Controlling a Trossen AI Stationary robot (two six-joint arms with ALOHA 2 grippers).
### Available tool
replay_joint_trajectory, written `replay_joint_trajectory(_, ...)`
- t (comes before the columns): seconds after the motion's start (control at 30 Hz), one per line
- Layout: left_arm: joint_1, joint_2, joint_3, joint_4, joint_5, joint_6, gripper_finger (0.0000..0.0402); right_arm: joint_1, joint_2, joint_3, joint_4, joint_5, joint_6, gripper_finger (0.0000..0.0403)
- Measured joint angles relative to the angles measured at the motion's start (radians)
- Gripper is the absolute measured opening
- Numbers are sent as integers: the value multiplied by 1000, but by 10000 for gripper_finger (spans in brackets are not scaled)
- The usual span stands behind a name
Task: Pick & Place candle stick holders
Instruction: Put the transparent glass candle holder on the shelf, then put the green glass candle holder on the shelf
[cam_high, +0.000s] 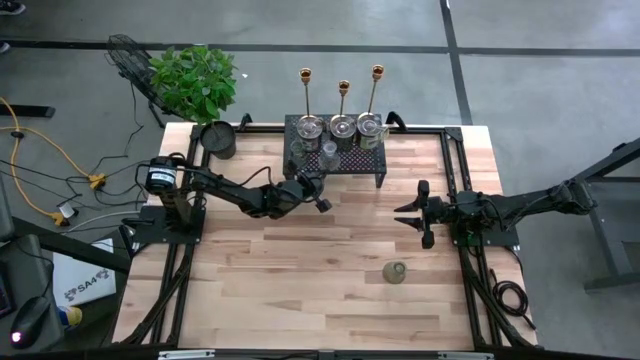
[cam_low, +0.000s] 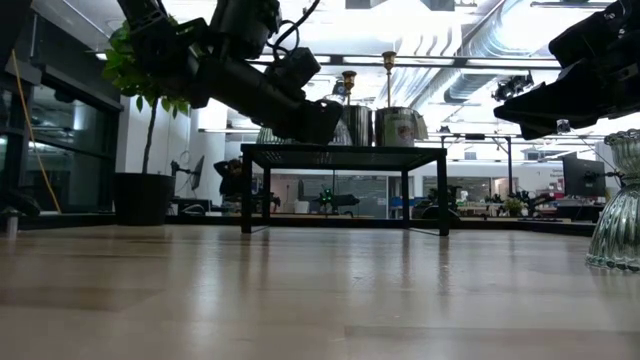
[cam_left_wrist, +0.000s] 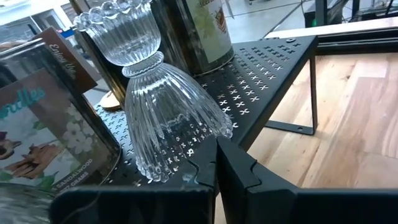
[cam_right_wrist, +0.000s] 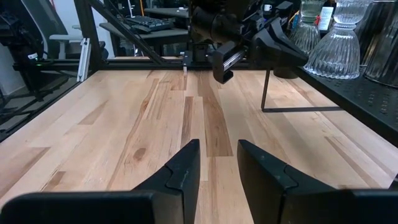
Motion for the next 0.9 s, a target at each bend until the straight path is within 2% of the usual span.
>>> replay_joint_trajectory(0.57, -1, 20, 39, -2, -17, 25, 0, 0, 0, 0, 0, 0, 0, 99)
replay_joint_trajectory(0.73, -39, 20, 39, -4, -10, 18, 0, 0, 0, 0, 0, 0, 0, 99)
replay_joint_trajectory(0.9, -108, 1, 31, -3, -84, 18, 0, 0, 0, 0, 0, 0, 0, 99)
